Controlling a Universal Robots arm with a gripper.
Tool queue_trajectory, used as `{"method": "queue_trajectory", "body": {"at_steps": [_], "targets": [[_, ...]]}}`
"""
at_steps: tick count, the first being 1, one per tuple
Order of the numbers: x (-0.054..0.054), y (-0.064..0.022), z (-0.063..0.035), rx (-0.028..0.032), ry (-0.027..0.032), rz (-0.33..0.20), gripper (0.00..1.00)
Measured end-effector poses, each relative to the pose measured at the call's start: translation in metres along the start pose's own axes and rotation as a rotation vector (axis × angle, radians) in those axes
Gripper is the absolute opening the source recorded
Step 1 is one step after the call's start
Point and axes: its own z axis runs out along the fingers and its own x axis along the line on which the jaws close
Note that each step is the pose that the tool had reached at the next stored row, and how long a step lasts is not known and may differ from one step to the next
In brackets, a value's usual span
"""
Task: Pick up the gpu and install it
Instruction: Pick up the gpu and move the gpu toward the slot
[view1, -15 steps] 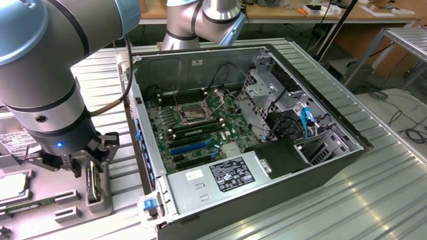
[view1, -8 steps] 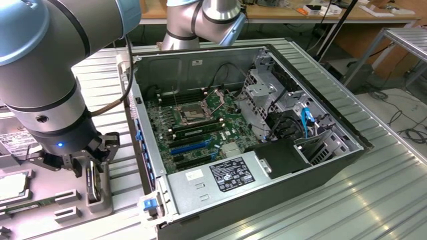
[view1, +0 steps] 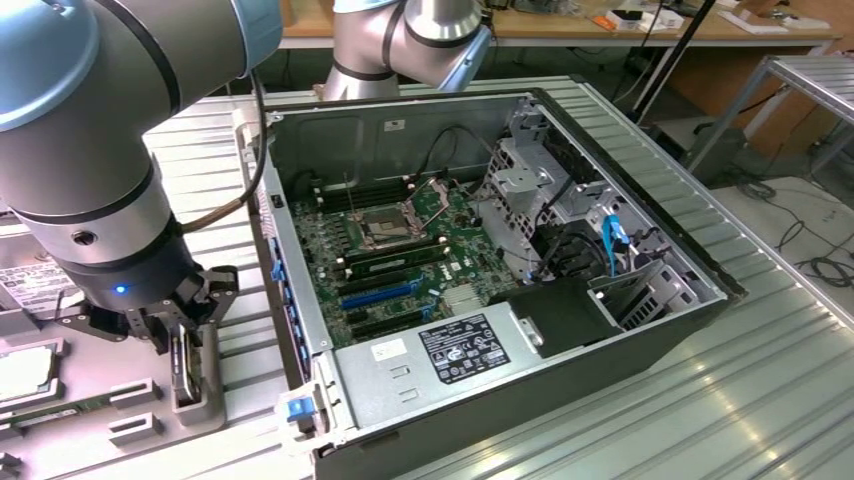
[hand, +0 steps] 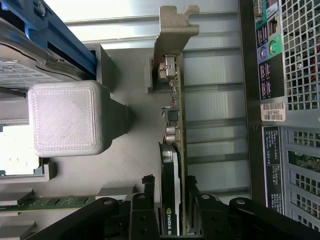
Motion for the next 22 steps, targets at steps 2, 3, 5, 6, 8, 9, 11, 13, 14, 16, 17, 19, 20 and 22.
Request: {"method": "queue_trajectory", "body": {"at_steps": [2,3,5,6,8,9,11,13,14,16,17,19,20,22], "targets": [[0.0,0.0,0.0,0.0,0.0,0.0,0.36],[0.0,0.0,0.0,0.0,0.0,0.0,0.36],[0.0,0.0,-0.0001,-0.0001,0.0004,0.0,0.36],[0.0,0.0001,-0.0004,0.0001,0.0012,0.0,0.36],[-0.0001,0.0001,-0.0015,0.0003,0.0032,0.0,0.36],[-0.0001,0.0001,-0.0018,0.0002,0.0036,0.0,0.36],[-0.0001,0.0001,-0.0019,-0.0001,0.0035,0.0,0.36],[-0.0021,0.0002,-0.0022,0.0003,0.004,0.0,0.36],[-0.0035,0.0003,-0.002,0.0001,0.0038,0.0,0.36],[-0.0035,0.0003,-0.002,0.0001,0.0038,0.0,0.36],[-0.0035,0.0003,-0.002,0.0001,0.0038,0.0,0.36],[-0.0035,0.0003,-0.002,0.0002,0.0038,0.0,0.36],[-0.0035,0.0003,-0.002,0.0002,0.0038,0.0,0.36],[-0.0035,0.0003,-0.002,0.0002,0.0039,0.0,0.29]]}}
